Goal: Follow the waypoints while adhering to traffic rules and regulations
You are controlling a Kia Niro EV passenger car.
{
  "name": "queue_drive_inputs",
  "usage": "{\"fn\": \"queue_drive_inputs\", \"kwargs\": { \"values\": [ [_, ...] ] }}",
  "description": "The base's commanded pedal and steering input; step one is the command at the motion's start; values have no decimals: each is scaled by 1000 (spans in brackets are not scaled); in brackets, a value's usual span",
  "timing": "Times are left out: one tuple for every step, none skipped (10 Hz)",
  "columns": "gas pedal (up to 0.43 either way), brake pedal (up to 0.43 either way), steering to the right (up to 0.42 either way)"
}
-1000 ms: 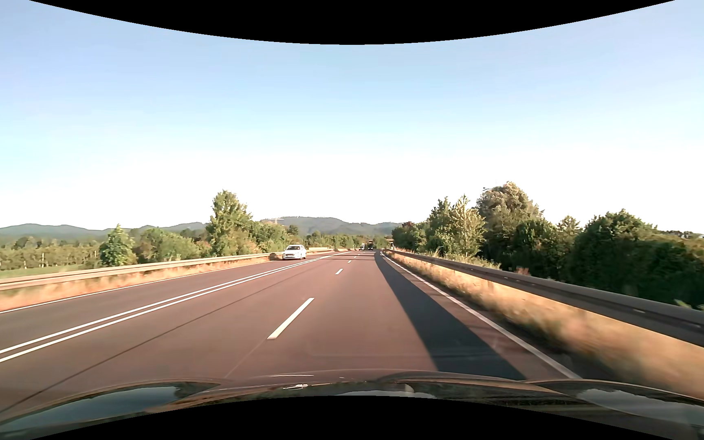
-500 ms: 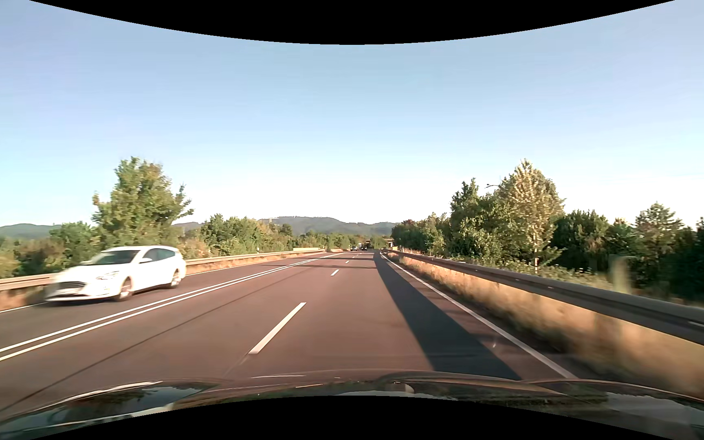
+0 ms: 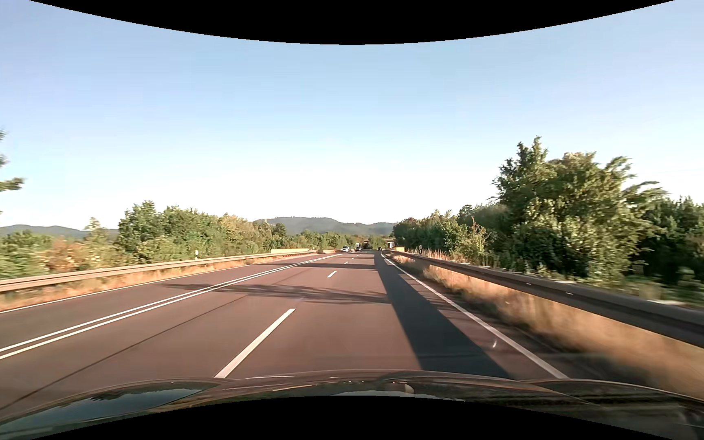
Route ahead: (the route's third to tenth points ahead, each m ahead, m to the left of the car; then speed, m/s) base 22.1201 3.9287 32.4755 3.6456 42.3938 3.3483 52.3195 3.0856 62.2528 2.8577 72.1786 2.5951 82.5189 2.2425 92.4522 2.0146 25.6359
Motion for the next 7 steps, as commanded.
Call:
{"fn": "queue_drive_inputs", "kwargs": {
  "values": [
    [228, 0, 2],
    [228, 0, 2],
    [228, 0, 2],
    [228, 0, 2],
    [228, 0, 2],
    [228, 0, 2],
    [228, 0, 2]
  ]
}}
